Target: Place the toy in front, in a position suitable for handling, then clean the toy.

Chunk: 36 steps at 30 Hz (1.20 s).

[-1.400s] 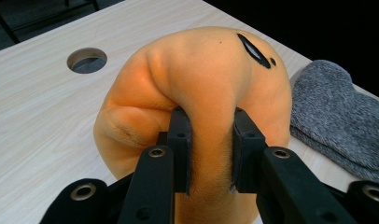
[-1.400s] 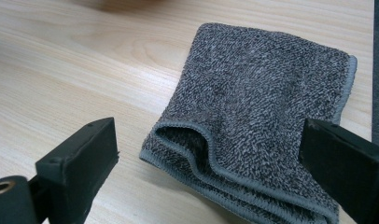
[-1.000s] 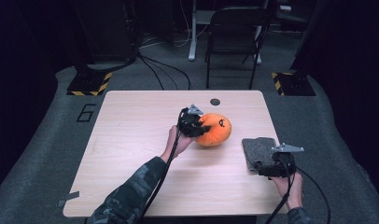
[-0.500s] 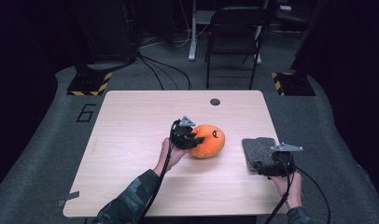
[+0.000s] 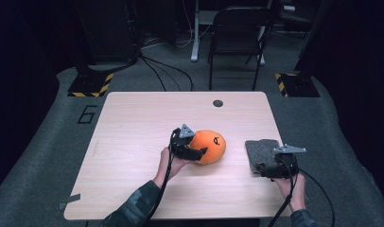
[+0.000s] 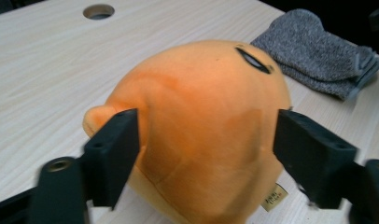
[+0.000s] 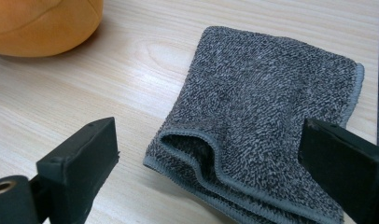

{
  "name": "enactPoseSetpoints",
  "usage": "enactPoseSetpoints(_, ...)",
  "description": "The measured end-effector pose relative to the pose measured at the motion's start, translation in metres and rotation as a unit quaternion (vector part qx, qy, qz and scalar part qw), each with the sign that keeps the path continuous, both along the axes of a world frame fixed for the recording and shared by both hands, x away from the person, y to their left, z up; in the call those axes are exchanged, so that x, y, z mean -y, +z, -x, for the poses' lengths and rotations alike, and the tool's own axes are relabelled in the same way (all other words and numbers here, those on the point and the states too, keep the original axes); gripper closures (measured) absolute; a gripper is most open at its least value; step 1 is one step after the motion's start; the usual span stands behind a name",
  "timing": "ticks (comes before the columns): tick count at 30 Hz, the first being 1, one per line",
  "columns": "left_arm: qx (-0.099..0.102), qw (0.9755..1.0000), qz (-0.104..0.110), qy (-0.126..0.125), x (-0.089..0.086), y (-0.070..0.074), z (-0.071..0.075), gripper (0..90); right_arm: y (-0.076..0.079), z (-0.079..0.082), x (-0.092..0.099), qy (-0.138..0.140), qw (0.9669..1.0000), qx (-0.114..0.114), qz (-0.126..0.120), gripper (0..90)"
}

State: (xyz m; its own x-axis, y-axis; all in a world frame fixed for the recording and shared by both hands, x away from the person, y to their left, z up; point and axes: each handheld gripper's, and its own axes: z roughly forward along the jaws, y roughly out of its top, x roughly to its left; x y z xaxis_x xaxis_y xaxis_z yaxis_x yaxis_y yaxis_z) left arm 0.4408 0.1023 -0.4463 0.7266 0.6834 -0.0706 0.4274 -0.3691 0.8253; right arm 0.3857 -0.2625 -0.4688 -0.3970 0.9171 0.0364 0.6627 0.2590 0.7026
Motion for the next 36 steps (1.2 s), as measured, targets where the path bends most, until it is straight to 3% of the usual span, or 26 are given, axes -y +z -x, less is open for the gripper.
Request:
enactPoseSetpoints(5,0.015,0.9998,0.008,0.000,-0.010,0.001,0.014,18.1,0.001,-0.002,0.001,-0.007,1.0000,0.002,-0.003,4.6)
enactPoseSetpoints(8,0.011,0.9999,0.007,0.001,-0.017,-0.004,0.021,17.4,0.001,-0.002,0.003,-0.005,1.0000,0.003,0.000,4.6)
enactPoseSetpoints(10,0.010,0.9999,-0.009,0.007,-0.018,-0.008,0.021,17.5,0.000,-0.002,0.003,-0.007,1.0000,0.002,0.000,4.7)
enactPoseSetpoints(13,-0.006,0.9999,-0.008,0.013,-0.023,-0.016,0.021,18.4,0.000,0.000,0.002,-0.010,1.0000,0.000,0.000,4.8)
enactPoseSetpoints(19,-0.014,0.9997,-0.017,0.014,-0.021,-0.028,0.021,21.5,0.004,-0.001,0.002,-0.007,0.9999,0.007,0.002,4.9)
enactPoseSetpoints(27,-0.027,0.9989,-0.035,0.011,-0.018,-0.039,0.021,41.0,0.003,-0.014,-0.002,-0.020,0.9998,0.007,-0.002,5.1)
enactPoseSetpoints(33,-0.024,0.9994,-0.026,0.005,-0.020,-0.043,0.022,60.5,-0.002,-0.027,-0.008,-0.032,0.9993,0.002,0.018,5.4)
enactPoseSetpoints(34,-0.025,0.9994,-0.024,0.003,-0.020,-0.044,0.023,62.4,-0.004,-0.033,-0.010,-0.045,0.9984,-0.004,0.033,5.4)
enactPoseSetpoints(36,-0.021,0.9993,-0.030,-0.002,-0.020,-0.045,0.023,66.7,-0.009,-0.040,-0.009,-0.050,0.9980,-0.009,0.039,5.6)
